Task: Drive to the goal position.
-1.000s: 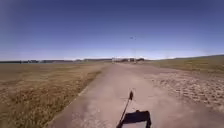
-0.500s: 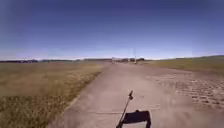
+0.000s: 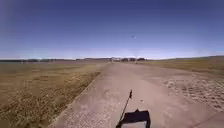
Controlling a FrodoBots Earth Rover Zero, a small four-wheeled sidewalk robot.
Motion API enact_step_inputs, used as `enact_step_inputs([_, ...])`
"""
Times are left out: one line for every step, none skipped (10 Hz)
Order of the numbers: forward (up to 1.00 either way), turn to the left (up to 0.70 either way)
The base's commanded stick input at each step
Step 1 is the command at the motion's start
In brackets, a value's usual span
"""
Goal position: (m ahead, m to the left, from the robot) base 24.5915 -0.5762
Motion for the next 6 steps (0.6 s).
enact_step_inputs([1.0,0.0])
enact_step_inputs([1.0,0.0])
enact_step_inputs([1.0,0.0])
enact_step_inputs([1.0,0.0])
enact_step_inputs([1.0,0.0])
enact_step_inputs([1.0,0.0])
